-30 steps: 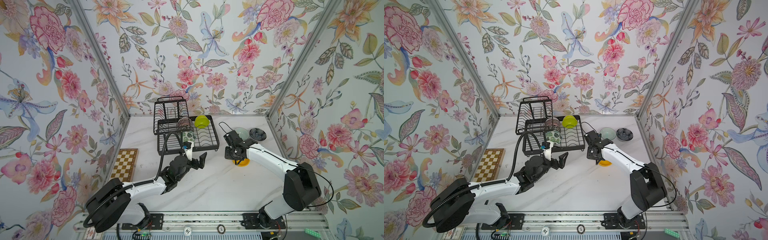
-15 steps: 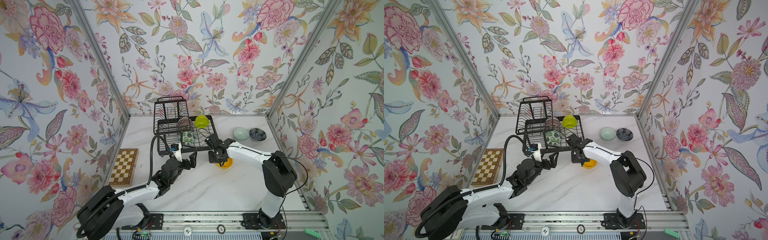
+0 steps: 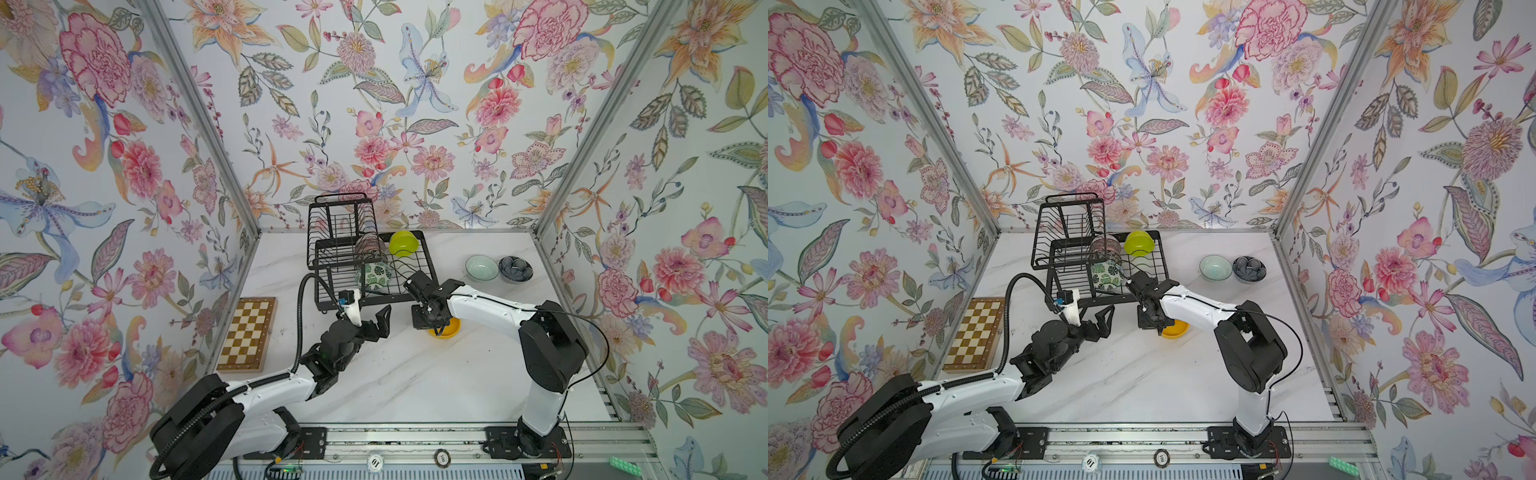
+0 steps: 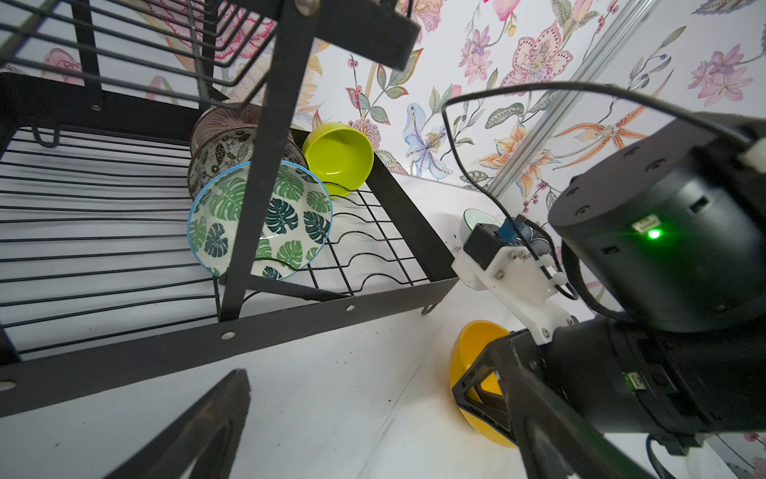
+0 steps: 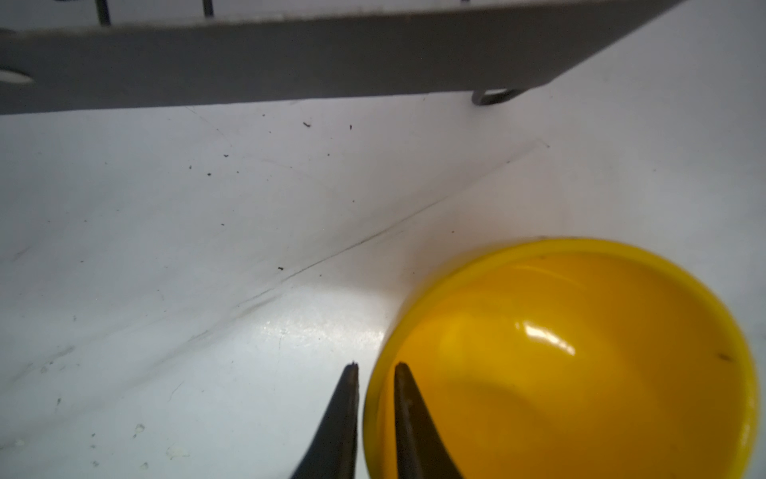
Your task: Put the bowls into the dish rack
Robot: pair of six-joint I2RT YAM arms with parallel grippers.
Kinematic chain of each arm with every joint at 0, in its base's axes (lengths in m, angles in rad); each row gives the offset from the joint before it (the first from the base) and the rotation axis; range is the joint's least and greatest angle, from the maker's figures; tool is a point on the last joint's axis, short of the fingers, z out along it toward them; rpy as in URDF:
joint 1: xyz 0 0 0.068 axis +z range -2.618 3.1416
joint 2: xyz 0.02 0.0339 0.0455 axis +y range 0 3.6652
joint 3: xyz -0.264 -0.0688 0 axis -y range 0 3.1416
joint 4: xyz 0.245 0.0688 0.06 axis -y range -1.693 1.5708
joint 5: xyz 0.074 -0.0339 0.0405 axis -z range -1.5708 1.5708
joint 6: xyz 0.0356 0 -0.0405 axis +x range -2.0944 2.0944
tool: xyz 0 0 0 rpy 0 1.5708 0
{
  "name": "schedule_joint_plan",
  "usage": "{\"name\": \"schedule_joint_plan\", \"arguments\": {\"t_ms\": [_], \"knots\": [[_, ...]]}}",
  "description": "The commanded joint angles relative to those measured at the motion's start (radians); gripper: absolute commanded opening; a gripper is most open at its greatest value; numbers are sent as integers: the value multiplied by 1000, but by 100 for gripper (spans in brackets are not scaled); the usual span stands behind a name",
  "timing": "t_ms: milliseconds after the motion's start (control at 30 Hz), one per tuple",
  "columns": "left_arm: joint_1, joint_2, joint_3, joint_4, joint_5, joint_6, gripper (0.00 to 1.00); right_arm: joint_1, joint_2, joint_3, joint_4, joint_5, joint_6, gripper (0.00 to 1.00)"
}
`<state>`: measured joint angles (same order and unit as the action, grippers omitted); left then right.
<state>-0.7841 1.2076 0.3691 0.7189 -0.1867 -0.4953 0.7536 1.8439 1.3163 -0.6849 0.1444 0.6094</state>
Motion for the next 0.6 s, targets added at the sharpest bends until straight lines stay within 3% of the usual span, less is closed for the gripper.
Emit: {"name": "schedule_joint_plan", "arguments": {"t_ms": [0,367,500,567], "knots": [[10,-10,-25,28,40,1,99,7,3,36,-18,-9,2,20],[9,16,-32,88,166,-12,99,-15,-90,71,-42,25,-16,35],[7,49,-10,85,221,-10,99,-61,-201,41,-44,50,-20,54],[0,77,15,63,258,2,99,-101,-262,15,-45,56,-23,68]]}}
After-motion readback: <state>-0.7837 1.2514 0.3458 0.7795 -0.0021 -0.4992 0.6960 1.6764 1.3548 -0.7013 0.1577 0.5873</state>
